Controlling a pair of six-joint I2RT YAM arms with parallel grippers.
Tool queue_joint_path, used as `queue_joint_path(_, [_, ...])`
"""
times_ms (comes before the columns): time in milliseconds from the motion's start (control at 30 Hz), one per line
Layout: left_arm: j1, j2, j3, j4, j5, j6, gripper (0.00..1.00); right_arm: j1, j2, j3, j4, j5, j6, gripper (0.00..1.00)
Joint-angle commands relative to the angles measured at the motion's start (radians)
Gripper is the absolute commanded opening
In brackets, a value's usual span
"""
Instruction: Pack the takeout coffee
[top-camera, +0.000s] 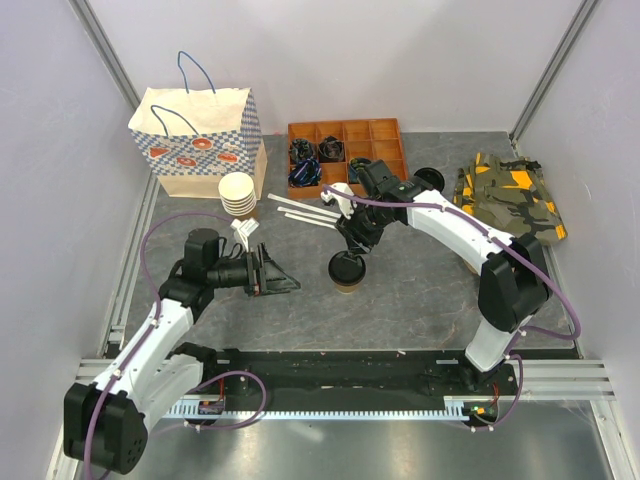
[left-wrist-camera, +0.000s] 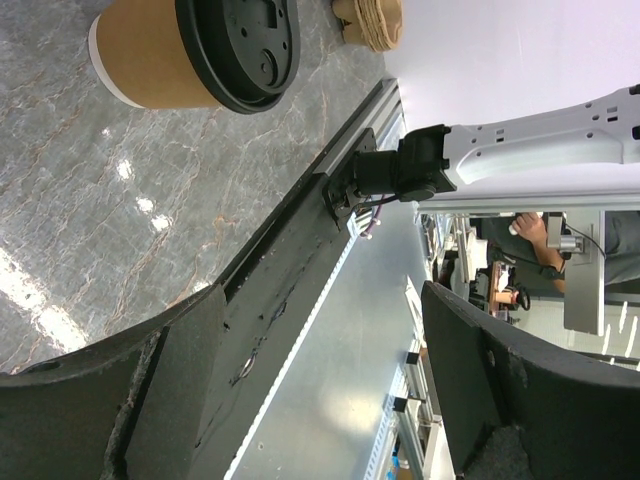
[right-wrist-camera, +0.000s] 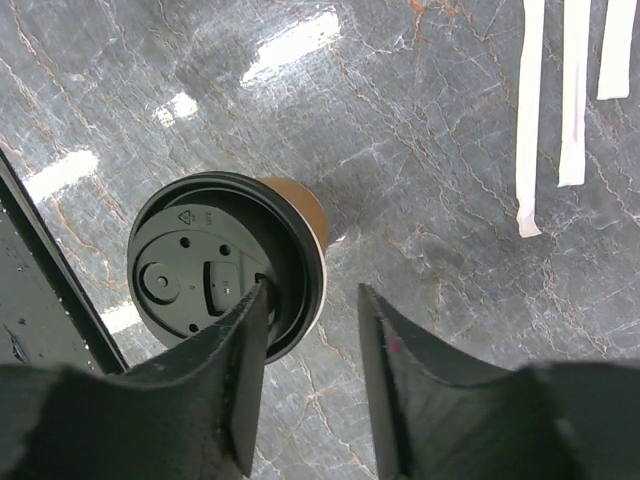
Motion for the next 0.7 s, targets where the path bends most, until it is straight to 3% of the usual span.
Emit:
queue_joint_path(0, [-0.005,0.009,0.052,0.046,-0.006,0.025,0.86,-0.003,-0.037,0.052,-0.010,-0.034,0.006,0.53])
queue_joint_path(300, [-0.026,0.059,0.094,0.075,-0.018,0.032,0.81,-0.049,-0.119,0.098,-0.056,-0.124,0.086,0.53])
queue_joint_path(667, [-0.183,0.245,0.188,0.239,-0.054,-0.034,0.38,-0.065,-0.140,-0.176,0.120,-0.489,0.398,0.21])
